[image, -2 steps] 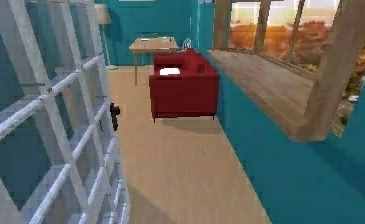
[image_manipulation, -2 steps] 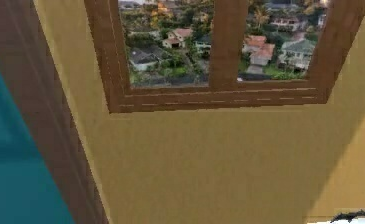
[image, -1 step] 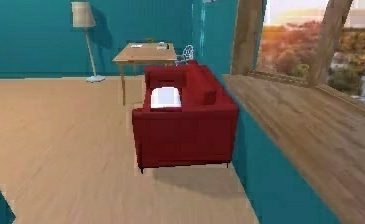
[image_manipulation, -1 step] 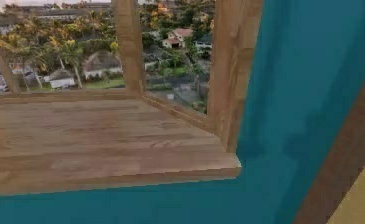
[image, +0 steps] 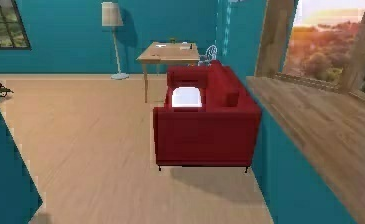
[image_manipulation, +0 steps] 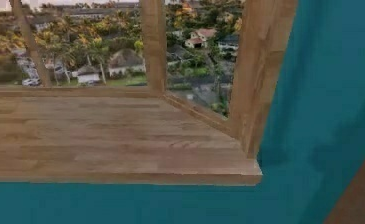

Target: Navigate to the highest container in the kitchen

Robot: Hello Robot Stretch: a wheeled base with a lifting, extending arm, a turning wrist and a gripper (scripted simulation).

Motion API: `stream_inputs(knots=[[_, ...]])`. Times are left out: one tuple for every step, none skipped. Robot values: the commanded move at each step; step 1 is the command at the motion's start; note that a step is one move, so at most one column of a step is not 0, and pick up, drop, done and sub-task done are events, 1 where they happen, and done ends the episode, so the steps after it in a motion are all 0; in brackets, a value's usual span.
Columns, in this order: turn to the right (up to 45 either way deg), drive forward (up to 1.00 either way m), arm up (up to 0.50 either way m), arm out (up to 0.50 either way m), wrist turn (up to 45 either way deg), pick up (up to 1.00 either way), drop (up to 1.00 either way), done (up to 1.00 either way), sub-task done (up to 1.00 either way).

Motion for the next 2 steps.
stream_inputs(knots=[[0.0, 0.35, 0.00, 0.00, 0.0, 0.00, 0.00, 0.00, 0.00], [-33.0, 0.00, 0.00, 0.00, 0.0, 0.00, 0.00, 0.00, 0.00]])
